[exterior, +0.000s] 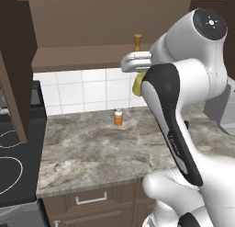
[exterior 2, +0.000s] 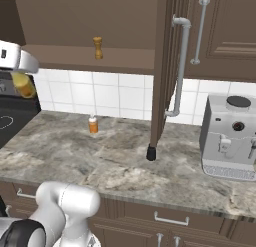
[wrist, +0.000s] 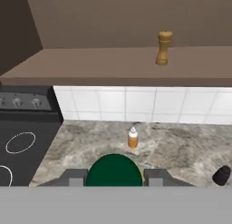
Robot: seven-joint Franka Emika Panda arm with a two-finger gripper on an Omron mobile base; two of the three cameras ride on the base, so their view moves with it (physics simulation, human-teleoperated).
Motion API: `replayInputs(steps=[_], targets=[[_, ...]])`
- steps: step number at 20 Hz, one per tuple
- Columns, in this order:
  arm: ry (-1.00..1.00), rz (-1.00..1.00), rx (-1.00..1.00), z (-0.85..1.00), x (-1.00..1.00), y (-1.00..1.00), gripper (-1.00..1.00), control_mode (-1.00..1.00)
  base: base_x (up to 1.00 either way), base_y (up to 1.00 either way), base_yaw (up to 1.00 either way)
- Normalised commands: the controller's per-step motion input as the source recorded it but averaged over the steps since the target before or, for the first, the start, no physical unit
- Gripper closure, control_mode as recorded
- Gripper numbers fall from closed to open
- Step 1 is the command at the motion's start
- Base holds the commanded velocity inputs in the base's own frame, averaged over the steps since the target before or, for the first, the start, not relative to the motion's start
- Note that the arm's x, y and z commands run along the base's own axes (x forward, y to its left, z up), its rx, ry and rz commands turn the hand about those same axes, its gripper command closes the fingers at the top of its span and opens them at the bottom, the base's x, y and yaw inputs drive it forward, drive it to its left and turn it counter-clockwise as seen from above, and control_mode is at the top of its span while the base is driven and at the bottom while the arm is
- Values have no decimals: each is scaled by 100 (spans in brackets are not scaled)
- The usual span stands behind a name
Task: There are various items on the counter. Only move the condiments/shakers into the cabinet.
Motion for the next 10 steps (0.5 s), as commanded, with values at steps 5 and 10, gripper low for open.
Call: replayInputs(steps=[5, 10], targets=[[-30, -1, 1, 26, 0, 0, 100, -100, 0, 0, 0], [-14, -3, 9, 28, 5, 0, 100, -100, 0, 0, 0]])
